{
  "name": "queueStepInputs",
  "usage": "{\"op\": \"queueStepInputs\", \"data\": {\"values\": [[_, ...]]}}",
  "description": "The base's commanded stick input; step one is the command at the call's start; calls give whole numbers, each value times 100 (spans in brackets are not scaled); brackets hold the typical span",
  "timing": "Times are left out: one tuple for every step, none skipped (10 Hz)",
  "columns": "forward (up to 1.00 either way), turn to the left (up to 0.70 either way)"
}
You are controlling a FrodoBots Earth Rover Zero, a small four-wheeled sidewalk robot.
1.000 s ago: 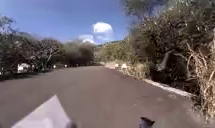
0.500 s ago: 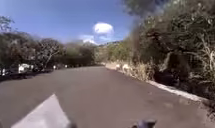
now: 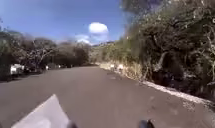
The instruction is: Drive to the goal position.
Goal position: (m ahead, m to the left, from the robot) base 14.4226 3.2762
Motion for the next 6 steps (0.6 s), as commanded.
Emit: {"op": "queueStepInputs", "data": {"values": [[50, -23], [50, -49], [50, -43], [50, -36], [50, -28], [50, -21]]}}
